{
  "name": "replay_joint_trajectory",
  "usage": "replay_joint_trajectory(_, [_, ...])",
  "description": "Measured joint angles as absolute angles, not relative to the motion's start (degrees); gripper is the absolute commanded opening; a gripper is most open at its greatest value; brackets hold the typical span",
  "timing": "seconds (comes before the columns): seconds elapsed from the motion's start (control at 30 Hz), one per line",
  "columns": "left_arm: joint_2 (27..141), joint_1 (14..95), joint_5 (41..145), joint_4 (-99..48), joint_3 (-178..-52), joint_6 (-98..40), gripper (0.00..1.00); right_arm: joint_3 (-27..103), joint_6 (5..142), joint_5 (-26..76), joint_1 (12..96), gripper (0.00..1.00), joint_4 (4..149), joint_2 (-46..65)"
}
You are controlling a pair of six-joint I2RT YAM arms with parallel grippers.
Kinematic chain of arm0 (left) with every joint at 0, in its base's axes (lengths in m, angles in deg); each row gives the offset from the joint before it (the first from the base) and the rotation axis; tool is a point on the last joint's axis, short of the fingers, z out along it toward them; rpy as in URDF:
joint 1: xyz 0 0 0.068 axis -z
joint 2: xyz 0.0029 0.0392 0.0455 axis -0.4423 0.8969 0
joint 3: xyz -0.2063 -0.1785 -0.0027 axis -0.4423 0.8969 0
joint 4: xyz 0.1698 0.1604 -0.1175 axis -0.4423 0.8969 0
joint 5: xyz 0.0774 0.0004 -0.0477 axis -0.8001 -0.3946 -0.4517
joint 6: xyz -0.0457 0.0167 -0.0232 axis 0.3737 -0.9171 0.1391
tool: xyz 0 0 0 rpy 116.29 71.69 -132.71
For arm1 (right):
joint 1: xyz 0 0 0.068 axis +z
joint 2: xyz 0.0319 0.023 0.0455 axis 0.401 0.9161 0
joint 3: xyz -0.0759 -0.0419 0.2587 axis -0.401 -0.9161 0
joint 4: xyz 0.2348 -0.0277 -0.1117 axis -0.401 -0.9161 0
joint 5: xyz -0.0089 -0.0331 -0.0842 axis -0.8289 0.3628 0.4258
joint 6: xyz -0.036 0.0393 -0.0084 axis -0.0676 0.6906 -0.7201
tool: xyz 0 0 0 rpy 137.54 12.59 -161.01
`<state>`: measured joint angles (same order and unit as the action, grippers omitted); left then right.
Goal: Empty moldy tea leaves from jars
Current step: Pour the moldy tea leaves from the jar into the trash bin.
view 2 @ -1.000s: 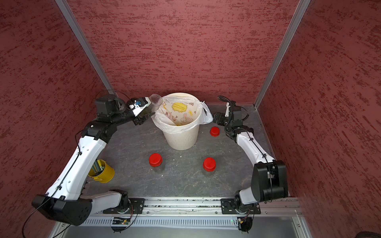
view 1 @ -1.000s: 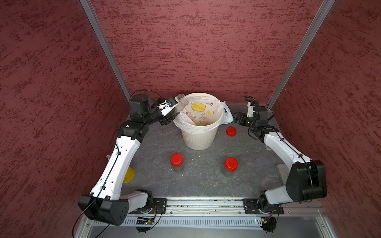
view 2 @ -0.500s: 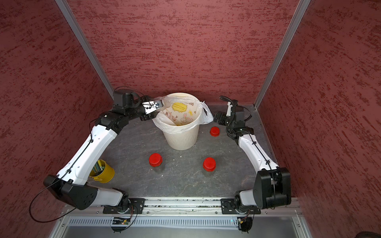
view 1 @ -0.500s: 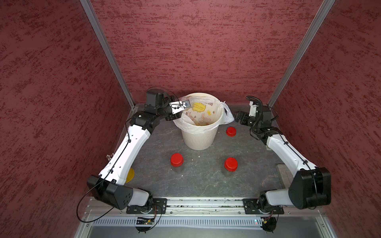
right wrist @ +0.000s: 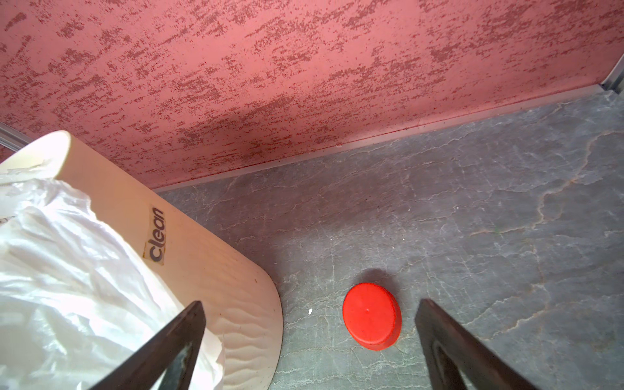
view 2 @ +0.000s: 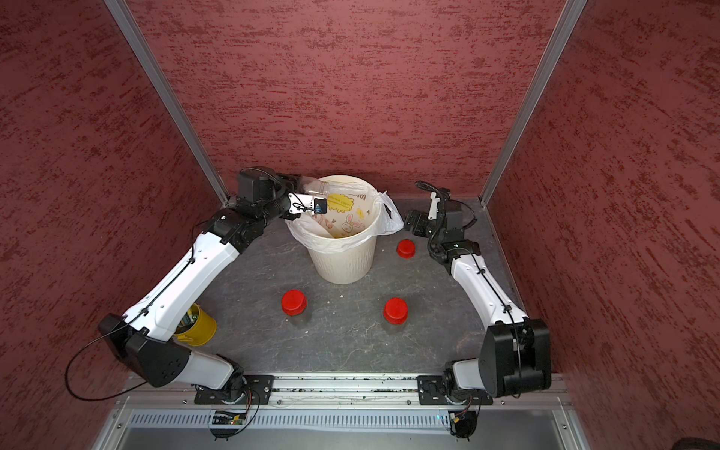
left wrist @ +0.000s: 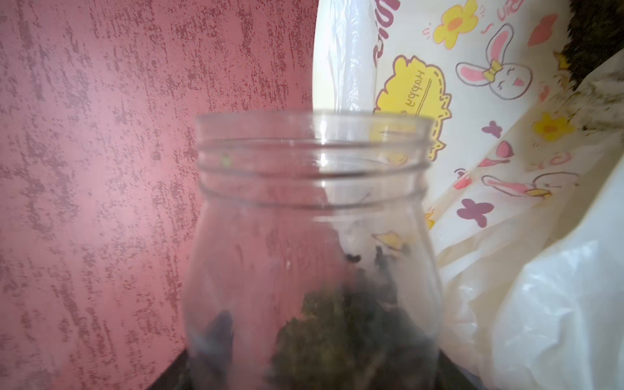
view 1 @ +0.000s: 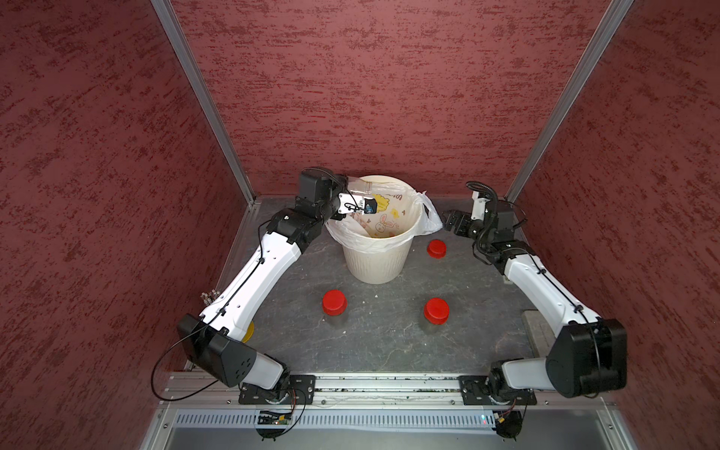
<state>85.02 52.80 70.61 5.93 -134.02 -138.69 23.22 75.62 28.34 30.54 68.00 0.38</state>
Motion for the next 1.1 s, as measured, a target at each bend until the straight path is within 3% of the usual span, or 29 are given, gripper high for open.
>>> replay_joint_trajectory(0.37, [85.1,56.8,63.7,1.2,-131.3,-148.6,0.48,22.5,75.4,28.0,30.5,0.99,68.0,-2.3])
replay_joint_trajectory(1.1, [86.0,59.0,59.4,4.6,-131.2,-151.0,0.49,22.0,75.4,25.2,30.5,0.99,68.1,-3.5])
